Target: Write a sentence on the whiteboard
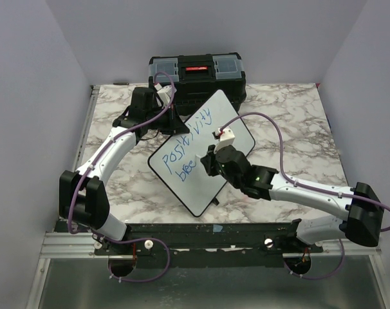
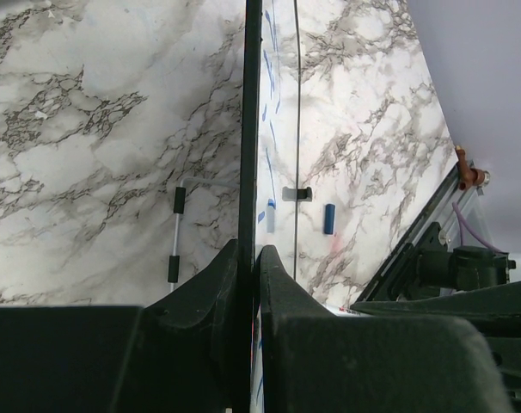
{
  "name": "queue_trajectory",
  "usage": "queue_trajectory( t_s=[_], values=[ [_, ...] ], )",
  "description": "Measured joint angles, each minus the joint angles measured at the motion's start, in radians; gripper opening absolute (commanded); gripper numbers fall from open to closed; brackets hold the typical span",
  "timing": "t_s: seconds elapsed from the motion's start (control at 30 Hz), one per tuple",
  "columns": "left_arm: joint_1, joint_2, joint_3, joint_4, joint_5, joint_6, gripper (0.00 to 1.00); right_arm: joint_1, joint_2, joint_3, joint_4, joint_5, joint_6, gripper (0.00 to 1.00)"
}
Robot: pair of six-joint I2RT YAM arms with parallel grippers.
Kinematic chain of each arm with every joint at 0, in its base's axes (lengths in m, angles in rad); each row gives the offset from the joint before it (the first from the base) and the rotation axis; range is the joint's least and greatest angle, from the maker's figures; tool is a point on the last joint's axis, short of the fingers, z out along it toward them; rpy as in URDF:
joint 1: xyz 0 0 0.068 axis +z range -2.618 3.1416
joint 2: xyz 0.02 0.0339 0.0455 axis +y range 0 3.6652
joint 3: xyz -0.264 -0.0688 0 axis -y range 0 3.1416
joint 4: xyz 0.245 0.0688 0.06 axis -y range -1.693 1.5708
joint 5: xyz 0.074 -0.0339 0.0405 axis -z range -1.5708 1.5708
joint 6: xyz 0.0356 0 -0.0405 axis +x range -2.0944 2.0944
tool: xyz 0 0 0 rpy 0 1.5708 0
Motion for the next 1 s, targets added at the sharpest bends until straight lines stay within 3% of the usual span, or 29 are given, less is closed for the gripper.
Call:
queue_trajectory(
  t_s=[0.5,1.0],
  values=[
    [0.004,0.008,0.002,0.004,0.007,0.000,0.00,-0.007,-0.021,-0.036,0.030,-0.097,-0.010,0.01],
    [0.005,0.009,0.002,0.005,0.007,0.000,0.00,-0.007,-0.040,-0.064,0.021,-0.099,0.009,0.01]
  ],
)
